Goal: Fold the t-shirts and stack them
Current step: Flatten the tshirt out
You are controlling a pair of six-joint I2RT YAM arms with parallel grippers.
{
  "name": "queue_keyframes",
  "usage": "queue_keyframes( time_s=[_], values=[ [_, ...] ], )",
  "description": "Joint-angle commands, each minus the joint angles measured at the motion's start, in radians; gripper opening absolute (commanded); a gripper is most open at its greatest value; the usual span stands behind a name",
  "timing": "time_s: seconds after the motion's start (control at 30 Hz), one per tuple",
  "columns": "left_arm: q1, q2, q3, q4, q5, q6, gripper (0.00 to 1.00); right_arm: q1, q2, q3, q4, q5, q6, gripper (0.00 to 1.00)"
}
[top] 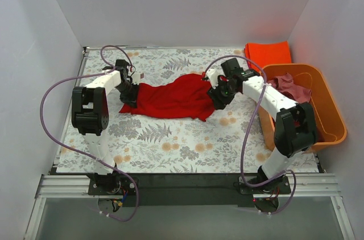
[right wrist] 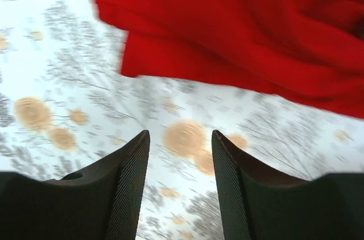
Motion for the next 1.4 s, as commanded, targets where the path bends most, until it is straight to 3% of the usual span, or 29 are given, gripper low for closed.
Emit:
queue_keyframes(
  time_s=[0.0,0.17,0.6,0.7,0.8,0.9,1.1,1.33,1.37],
  values=[
    [0.006,-0.015,0.018,-0.006,0.022,-0.006,0.00,0.096,0.007,-0.038,-0.002,-0.087,0.034,0.53],
    [0.006,-0.031,0.003,-0.006,0.019,-0.006,0.00,0.172,0.076,-0.038,0.064,-0.059,0.073,0.49],
    [0.006,-0.061,-0.040,0.002,0.019,0.009,0.00,0.236,0.210,-0.124,0.224,0.100,0.093,0.50],
    [0.006,-0.067,-0.049,0.003,0.019,0.009,0.00,0.236,0.220,-0.138,0.258,0.123,0.097,0.39],
    [0.006,-0.071,-0.056,0.006,0.018,0.014,0.00,0.235,0.208,-0.144,0.264,0.135,0.110,0.05],
    [0.006,-0.077,-0.045,-0.001,0.013,0.020,0.00,0.227,0.145,-0.158,0.248,0.122,0.111,0.01],
    [0.008,-0.134,-0.014,-0.073,0.034,0.075,0.00,0.091,-0.080,-0.179,0.053,0.005,-0.003,0.01],
    [0.008,-0.248,-0.117,-0.187,0.082,0.204,0.00,-0.124,-0.257,-0.237,-0.121,-0.006,-0.172,0.01],
    [0.008,-0.272,-0.128,-0.207,0.103,0.248,0.07,-0.130,-0.264,-0.248,-0.135,-0.007,-0.182,0.01]
  ],
)
